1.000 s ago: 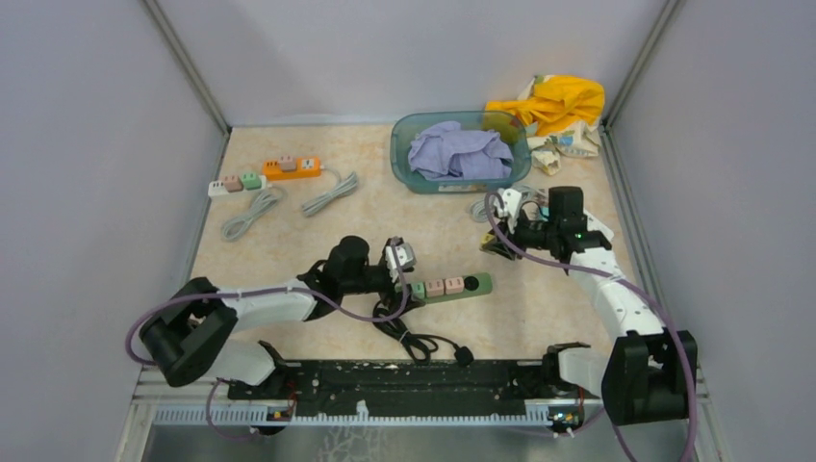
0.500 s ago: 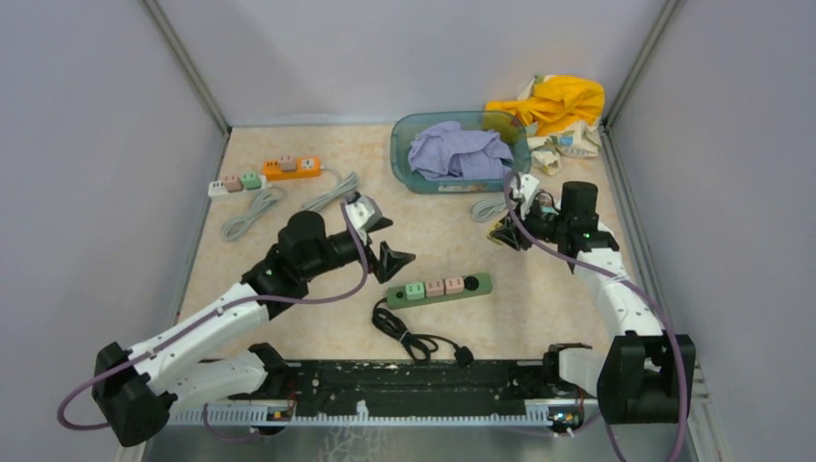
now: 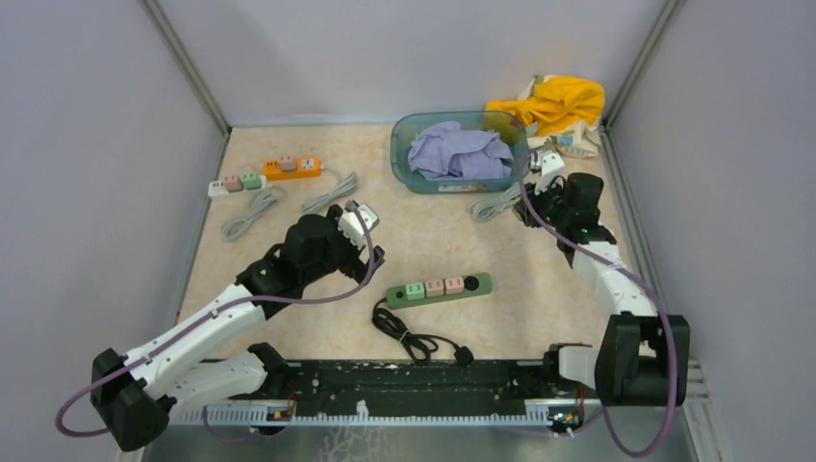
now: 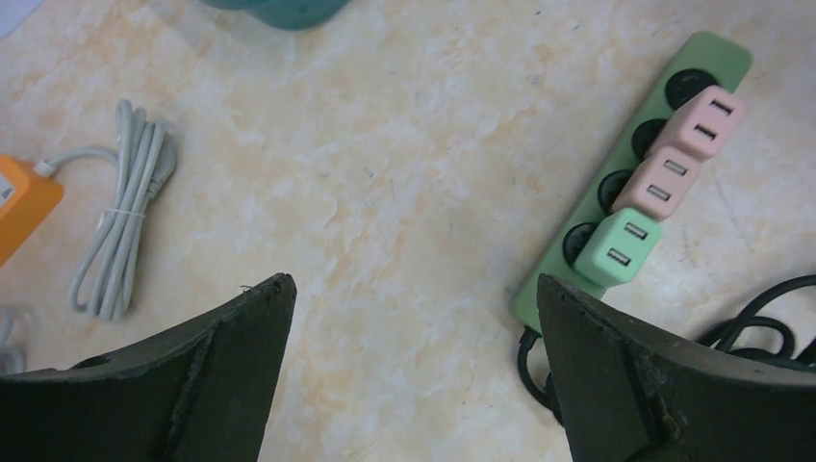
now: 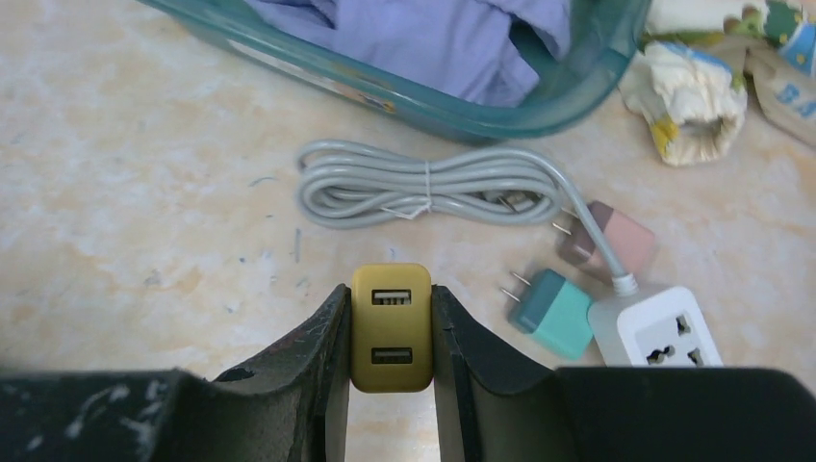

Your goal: Pull the plug off the socket

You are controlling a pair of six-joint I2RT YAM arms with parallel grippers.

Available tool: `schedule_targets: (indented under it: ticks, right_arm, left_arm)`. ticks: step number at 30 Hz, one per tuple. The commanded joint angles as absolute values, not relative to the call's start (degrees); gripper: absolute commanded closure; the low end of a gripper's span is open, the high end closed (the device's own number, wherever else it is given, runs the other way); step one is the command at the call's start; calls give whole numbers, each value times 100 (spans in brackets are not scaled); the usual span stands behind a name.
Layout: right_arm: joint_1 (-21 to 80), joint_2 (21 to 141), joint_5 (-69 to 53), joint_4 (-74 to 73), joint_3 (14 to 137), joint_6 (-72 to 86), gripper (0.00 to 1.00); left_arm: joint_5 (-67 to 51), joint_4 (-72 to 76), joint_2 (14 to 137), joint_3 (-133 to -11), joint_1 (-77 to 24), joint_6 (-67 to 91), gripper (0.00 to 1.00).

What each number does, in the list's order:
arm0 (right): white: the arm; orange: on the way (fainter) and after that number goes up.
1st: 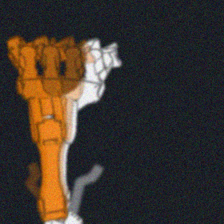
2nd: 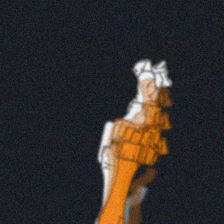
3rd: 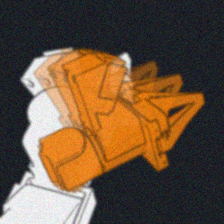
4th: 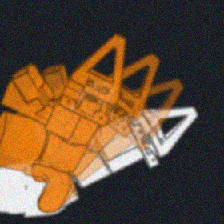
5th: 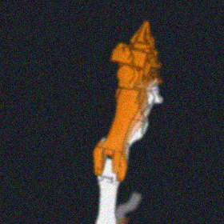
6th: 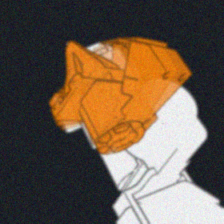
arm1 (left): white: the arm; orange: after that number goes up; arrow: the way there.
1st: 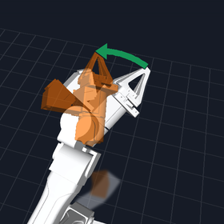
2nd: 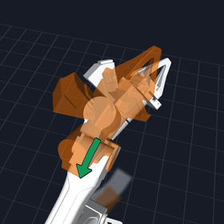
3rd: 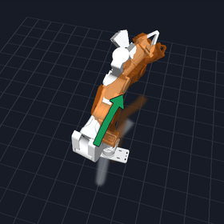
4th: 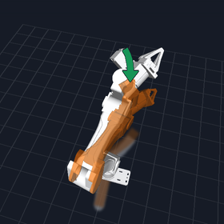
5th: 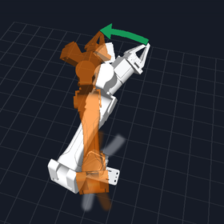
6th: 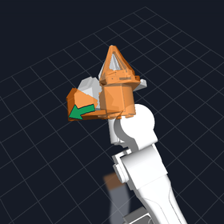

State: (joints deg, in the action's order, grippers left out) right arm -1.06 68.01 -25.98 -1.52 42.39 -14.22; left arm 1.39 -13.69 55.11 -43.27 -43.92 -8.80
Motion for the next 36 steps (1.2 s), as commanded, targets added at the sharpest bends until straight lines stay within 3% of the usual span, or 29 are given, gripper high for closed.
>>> schedule_targets:
  ticks: [1,11,18,22,29,36]
  right_arm:
    - [-161,7401,-1518,226,4604,-1071,94]
    - [-159,9332,-1202,-330,5947,-1105,85]
    - [-87,9798,-1026,-226,6026,-1037,50]
    - [-71,9687,-938,-186,5952,-1022,37]
    - [-75,8848,-1391,-285,5729,-1267,34]
    - [-73,8168,-2838,-746,5630,-1844,35]
  left_arm:
    - [766,-1487,5286,-4171,-4360,-1273,0]
    - [698,-1483,5347,-4120,-4342,-1347,0]
    - [603,-1469,5418,-4118,-4342,-1360,0]
    - [560,-1468,5455,-4114,-4342,-1382,0]
    - [580,-1468,5476,-4104,-4333,-1389,0]
    - [615,-1468,5515,-4084,-4333,-1415,0]
